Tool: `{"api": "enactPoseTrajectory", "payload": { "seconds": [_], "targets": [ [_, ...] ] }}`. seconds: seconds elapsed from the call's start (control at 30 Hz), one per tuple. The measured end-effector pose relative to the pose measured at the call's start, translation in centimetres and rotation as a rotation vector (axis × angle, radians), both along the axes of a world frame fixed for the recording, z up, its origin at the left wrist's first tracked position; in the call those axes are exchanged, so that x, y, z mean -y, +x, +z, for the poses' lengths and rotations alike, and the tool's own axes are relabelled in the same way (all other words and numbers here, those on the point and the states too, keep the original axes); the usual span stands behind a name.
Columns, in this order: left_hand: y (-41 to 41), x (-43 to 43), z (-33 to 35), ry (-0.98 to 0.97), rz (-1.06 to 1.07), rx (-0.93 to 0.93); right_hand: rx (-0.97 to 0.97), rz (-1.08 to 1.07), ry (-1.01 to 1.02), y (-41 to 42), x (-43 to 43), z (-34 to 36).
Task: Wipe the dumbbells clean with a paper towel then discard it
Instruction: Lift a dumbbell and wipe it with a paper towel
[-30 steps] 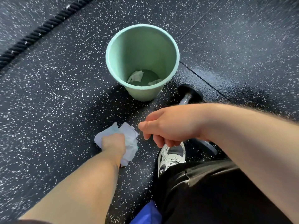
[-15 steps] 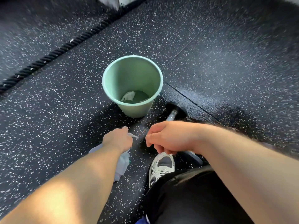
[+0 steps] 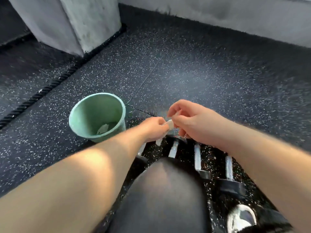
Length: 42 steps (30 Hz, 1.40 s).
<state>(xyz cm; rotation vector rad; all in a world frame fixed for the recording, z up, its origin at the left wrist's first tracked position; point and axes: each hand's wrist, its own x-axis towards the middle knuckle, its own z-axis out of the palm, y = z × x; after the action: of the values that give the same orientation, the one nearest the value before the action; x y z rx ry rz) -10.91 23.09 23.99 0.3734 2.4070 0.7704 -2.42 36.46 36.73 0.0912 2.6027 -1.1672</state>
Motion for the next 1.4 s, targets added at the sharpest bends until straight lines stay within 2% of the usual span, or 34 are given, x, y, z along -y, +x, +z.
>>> {"api": "enactPoseTrajectory", "payload": {
  "seconds": [0.13, 0.27, 0.47, 0.6, 0.7, 0.93, 1.17, 1.27, 1.37, 1.4],
  "targets": [
    [0.6, -6.3, 3.0, 0.078, -0.247, 0.070, -0.005, -0.141, 0.105, 2.8, -6.1, -1.5],
    [1.7, -11.1, 4.1, 0.002, -0.490, 0.084, 0.063, -0.090, 0.231, 4.9, -10.5, -3.6],
    [2.1, -15.3, 3.9, -0.090, -0.635, 0.108, 0.222, -0.137, 0.314, 6.1, -14.3, -6.2],
    [0.2, -16.4, 2.2, -0.186, -0.602, 0.173, 0.216, -0.223, 0.344, 5.2, -16.6, -7.0],
    [-1.8, -15.7, 0.9, -0.328, -0.565, 0.177, 0.211, -0.251, 0.244, 4.1, -17.2, -7.6],
    [-6.9, -10.6, -5.7, -0.597, -0.306, 0.243, 0.206, -0.225, 0.110, 1.0, -16.6, -9.7],
    [-9.0, -6.4, -12.2, -0.852, -0.131, 0.250, 0.160, -0.313, -0.009, -1.6, -15.0, -11.6],
    [-9.5, -4.8, -15.2, -0.959, -0.136, 0.347, 0.183, -0.375, -0.090, -2.5, -14.5, -12.7],
    [-9.2, -4.1, -17.0, -0.971, -0.092, 0.363, 0.208, -0.452, -0.210, -3.1, -14.0, -13.5],
    [-9.4, -4.1, -17.4, -0.977, -0.135, 0.377, 0.215, -0.462, -0.235, -3.3, -13.9, -13.7]
  ]
}}
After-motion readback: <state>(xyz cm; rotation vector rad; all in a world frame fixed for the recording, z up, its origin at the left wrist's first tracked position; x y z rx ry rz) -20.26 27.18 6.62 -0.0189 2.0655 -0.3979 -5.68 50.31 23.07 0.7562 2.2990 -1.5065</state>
